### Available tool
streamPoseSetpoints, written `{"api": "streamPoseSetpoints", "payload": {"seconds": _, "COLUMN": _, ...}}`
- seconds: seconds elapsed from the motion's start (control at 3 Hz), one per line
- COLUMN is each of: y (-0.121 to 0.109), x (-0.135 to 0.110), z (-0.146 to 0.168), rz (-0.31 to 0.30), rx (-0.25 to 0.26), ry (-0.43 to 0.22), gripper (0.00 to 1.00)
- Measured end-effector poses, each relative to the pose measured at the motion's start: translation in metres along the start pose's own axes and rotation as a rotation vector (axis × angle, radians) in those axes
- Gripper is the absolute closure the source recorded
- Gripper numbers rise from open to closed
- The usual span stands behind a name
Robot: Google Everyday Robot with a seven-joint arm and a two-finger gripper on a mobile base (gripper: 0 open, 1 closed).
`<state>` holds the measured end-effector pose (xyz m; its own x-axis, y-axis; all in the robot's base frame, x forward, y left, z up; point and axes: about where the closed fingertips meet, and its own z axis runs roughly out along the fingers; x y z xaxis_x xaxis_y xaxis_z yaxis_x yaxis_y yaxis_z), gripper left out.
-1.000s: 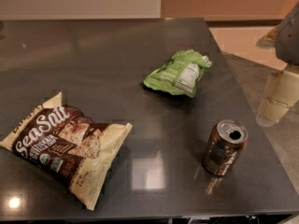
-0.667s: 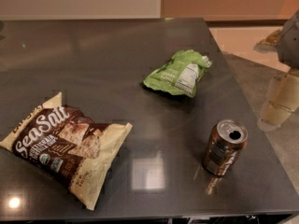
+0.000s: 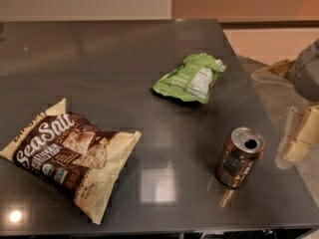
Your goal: Pick orange can
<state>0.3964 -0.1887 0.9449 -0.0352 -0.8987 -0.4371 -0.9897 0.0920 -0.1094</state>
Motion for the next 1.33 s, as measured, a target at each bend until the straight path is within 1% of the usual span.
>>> {"api": "streamPoseSetpoints", "payload": {"seconds": 0.33, "y": 0.019, "x": -0.007, "z": 0.018, "rz": -0.068, "rx": -0.064, "ry": -0.082, "gripper": 0.00}}
{"api": "streamPoseSetpoints", "payload": {"seconds": 0.67, "y": 0.034, "x": -0.014, "z": 0.033, "rz": -0.120, "rx": -0.104, "ry": -0.123, "gripper": 0.00}}
{"api": "streamPoseSetpoints", "payload": {"seconds": 1.0, "y": 0.042, "x": -0.014, "z": 0.044, "rz": -0.143, "rx": -0.123, "ry": -0.138, "gripper": 0.00}}
{"api": "streamPoseSetpoints", "payload": {"seconds": 1.33, "y": 0.044, "x": -0.009, "z": 0.050, "rz": -0.140, "rx": -0.123, "ry": -0.138, "gripper": 0.17}}
